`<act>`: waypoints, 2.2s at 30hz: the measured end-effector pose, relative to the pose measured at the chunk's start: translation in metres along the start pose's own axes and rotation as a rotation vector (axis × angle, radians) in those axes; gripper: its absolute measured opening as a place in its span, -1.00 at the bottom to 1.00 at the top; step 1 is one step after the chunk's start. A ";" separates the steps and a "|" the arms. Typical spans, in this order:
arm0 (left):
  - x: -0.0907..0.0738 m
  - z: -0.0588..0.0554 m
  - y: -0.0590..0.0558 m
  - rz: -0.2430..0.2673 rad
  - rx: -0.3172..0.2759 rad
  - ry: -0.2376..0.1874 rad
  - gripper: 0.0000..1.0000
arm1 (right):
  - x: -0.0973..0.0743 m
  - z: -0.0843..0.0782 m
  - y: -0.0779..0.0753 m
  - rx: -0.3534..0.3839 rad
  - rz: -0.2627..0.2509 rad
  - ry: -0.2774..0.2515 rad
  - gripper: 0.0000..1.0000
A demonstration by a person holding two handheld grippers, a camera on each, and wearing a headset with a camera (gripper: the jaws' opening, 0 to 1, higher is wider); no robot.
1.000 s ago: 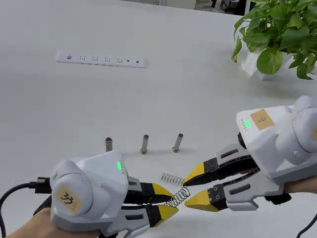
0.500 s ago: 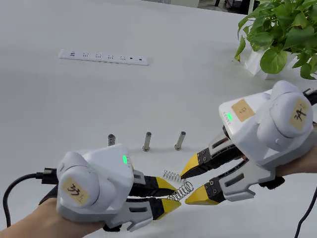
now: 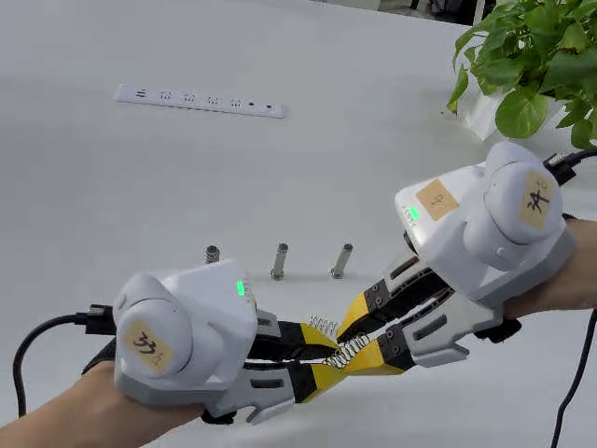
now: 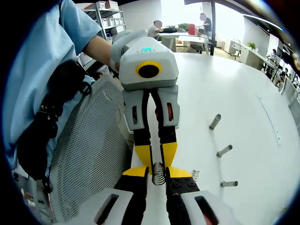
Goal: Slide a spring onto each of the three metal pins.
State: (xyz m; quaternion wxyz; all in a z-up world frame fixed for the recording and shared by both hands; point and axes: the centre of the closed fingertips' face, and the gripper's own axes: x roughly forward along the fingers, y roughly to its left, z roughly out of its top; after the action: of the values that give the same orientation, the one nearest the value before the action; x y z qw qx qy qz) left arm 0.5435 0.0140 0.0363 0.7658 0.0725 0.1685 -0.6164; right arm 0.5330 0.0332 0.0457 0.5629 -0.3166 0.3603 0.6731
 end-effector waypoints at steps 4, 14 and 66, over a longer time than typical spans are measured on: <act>0.000 0.002 0.000 -0.003 -0.005 -0.010 -0.89 | 0.001 0.000 0.000 -0.006 0.005 0.009 -0.79; 0.000 0.005 -0.001 -0.010 -0.031 -0.038 -0.88 | -0.001 -0.003 -0.001 -0.048 0.009 0.047 -0.85; -0.052 -0.041 0.047 0.300 -0.145 0.006 0.36 | 0.004 -0.007 -0.019 -0.119 0.009 0.163 -0.86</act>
State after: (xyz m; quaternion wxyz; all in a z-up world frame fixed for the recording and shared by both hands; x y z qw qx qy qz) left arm 0.5724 0.0859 0.0115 0.8518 0.0432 0.2023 -0.4813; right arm 0.5511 0.0315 0.0362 0.5087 -0.4018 0.3658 0.6678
